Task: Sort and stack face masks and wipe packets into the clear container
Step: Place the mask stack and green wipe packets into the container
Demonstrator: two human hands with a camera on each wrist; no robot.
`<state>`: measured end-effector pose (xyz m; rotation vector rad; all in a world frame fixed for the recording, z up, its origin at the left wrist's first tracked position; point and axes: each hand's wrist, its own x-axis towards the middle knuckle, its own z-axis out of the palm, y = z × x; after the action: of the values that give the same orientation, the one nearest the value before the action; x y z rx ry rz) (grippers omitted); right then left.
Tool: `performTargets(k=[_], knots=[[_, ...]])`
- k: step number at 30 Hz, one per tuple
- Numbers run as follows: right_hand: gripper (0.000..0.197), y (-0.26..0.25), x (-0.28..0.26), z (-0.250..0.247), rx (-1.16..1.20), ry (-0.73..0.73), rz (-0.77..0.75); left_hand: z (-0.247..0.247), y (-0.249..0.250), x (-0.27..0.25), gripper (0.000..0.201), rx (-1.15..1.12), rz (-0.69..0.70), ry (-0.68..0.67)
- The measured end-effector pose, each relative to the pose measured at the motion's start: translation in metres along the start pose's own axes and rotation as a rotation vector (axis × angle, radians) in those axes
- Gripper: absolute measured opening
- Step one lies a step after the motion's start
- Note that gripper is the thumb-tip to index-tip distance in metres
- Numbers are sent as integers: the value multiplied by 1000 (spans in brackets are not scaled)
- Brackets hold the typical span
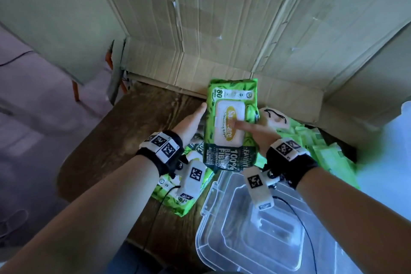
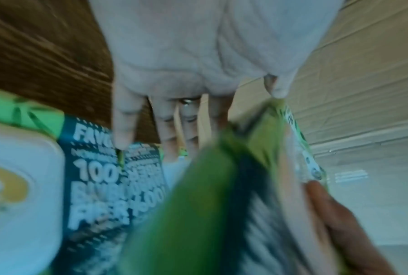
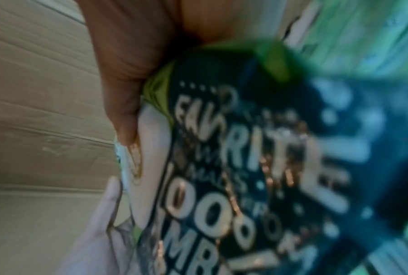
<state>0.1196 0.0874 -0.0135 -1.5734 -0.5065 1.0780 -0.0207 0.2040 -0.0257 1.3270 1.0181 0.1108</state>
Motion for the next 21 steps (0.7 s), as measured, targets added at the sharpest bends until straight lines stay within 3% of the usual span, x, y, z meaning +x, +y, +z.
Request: performTargets(k=[2, 5, 6, 8, 10, 13, 17, 21], knots=[[31, 0, -3, -13, -4, 25, -26, -6, -10, 3, 63, 273, -43, -29], [26, 13, -8, -34, -31, 85, 53, -19, -45, 6, 98, 706, -155, 70], [34, 17, -10, -39, -52, 89, 88, -21, -57, 5, 109, 790, -217, 71], [70, 29, -11, -48, -103, 90, 195, -20, -67, 0, 119, 833, -297, 25], [92, 42, -11, -54, -138, 117, 221, -16, -66, -1, 116, 799, -330, 1], [109, 54, -11, -58, -191, 193, 196, -12, -59, 0, 108, 786, -359, -17], [102, 50, -20, -51, -257, 183, 194, -8, -62, 1, 81, 769, -369, -3], [84, 34, -34, -50, -249, 189, 159, 3, -60, -3, 71, 817, -353, 34]])
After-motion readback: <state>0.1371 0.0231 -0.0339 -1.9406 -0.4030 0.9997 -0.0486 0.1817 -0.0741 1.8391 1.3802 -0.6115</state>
